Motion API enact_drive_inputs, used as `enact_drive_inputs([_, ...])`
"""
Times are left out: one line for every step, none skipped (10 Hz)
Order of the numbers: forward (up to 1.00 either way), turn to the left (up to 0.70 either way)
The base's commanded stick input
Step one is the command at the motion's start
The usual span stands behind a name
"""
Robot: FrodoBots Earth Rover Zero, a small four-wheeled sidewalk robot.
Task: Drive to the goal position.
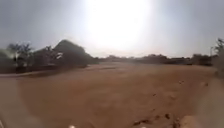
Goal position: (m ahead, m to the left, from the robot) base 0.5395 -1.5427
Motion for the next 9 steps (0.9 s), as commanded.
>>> enact_drive_inputs([0.00, 0.45])
enact_drive_inputs([0.45, 0.03])
enact_drive_inputs([0.45, 0.01])
enact_drive_inputs([0.45, -0.03])
enact_drive_inputs([0.45, -0.13])
enact_drive_inputs([0.45, -0.23])
enact_drive_inputs([0.45, -0.27])
enact_drive_inputs([0.45, -0.27])
enact_drive_inputs([0.45, -0.27])
